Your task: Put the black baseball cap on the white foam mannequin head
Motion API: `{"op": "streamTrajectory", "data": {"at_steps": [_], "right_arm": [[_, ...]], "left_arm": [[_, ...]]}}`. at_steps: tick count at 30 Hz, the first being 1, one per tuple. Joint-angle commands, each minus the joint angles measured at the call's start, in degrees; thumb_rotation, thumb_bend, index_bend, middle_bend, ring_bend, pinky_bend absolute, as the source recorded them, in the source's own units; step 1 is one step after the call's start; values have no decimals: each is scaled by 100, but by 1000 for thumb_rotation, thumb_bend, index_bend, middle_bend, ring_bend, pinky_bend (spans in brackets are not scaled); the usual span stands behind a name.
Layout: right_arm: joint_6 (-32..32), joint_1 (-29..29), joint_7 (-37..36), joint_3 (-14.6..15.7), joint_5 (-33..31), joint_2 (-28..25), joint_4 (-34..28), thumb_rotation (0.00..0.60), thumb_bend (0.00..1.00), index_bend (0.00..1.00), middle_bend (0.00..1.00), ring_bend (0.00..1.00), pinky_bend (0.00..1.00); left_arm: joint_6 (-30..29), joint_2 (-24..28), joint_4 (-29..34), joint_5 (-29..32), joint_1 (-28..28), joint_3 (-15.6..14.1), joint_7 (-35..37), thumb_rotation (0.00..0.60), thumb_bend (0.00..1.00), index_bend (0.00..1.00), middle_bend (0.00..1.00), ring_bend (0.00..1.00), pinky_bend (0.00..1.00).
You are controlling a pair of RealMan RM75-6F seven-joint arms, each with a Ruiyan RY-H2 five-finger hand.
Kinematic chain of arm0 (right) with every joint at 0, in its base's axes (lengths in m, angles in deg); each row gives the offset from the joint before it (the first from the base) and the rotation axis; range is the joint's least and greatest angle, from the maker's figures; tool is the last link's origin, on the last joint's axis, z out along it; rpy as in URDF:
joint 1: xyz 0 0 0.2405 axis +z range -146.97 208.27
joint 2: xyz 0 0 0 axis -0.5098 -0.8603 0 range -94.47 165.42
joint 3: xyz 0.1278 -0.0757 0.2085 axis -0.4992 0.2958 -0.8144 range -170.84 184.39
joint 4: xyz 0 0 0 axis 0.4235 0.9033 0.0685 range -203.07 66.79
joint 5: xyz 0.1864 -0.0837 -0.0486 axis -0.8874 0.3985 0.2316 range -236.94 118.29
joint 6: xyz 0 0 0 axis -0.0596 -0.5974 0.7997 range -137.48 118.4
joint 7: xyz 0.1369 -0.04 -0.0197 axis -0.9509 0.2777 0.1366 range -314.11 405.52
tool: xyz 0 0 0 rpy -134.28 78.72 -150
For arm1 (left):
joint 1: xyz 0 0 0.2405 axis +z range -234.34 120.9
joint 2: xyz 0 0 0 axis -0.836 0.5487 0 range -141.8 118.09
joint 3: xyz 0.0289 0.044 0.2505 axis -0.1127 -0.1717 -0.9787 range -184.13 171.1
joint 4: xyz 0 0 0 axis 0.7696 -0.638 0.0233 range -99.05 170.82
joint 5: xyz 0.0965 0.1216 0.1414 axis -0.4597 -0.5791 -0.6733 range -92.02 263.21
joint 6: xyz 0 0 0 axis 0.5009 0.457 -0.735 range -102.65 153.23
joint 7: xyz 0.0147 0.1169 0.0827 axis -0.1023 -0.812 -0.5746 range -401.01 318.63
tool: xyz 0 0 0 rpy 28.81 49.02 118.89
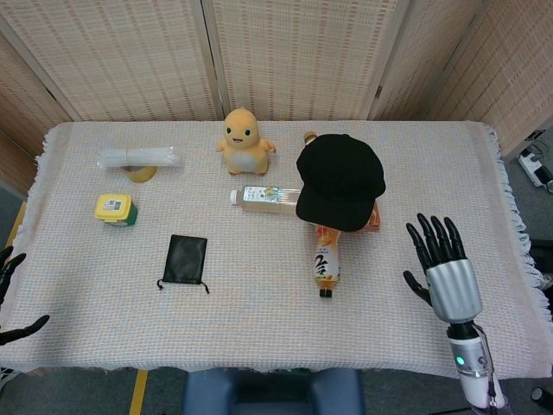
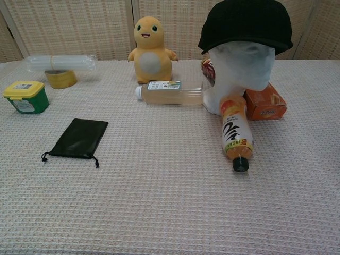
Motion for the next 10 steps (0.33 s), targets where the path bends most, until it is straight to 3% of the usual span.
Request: {"op": "streamTrajectory", "data": {"at_steps": [1,7,10], "right_arm": [[-237,-655,-10,403,-105,-334,28,600,148,0,0,0,0],[229,-1057,-114,536,-648,-712,25,600,149,0,0,0,0],[290,-1074,-345,365,-728,-892,-172,600,148,0,0,0,0]], "left_arm": [[-23,-75,8,-66,-8,-23,-171,600,131,116,0,0,59],[-102,-241,-14,-213,-4,-72,-514,600,130,116,0,0,59],[-117,-289,-32,-254,2,-97,-629,600,130,116,0,0,59]]}}
